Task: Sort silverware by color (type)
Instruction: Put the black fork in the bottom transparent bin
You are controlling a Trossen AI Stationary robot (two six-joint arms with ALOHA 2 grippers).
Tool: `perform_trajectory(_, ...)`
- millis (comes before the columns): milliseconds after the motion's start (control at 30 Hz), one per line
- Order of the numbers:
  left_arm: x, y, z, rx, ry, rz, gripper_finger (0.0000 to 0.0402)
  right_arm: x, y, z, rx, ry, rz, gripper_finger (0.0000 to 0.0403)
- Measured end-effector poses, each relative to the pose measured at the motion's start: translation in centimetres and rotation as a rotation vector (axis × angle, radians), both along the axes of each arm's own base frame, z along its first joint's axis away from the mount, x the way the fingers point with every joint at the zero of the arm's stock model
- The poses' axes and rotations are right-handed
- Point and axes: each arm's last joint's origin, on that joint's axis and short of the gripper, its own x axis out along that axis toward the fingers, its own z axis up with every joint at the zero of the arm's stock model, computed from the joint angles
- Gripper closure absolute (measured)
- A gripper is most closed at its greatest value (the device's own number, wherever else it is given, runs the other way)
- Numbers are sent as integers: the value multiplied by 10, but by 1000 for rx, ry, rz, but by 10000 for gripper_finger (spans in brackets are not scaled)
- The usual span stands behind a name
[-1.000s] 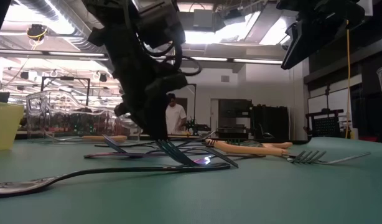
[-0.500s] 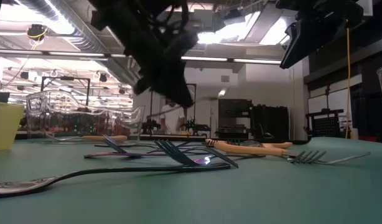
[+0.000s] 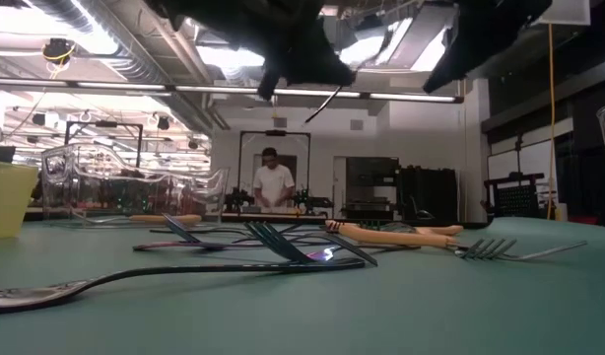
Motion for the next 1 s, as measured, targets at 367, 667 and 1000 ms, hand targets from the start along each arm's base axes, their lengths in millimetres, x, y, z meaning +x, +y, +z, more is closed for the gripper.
perform_trajectory(367, 4, -8, 17, 154, -124, -65, 390, 10, 1, 11, -18, -152, -7, 317)
perform_trajectory(667, 4, -20, 28, 276, -197, -113, 390, 18, 2, 21, -77, -269, 13, 317)
perform_trajectory(1000, 2, -31, 32, 378, -218, -154, 390, 3, -1, 40, -73, -345, 35, 317)
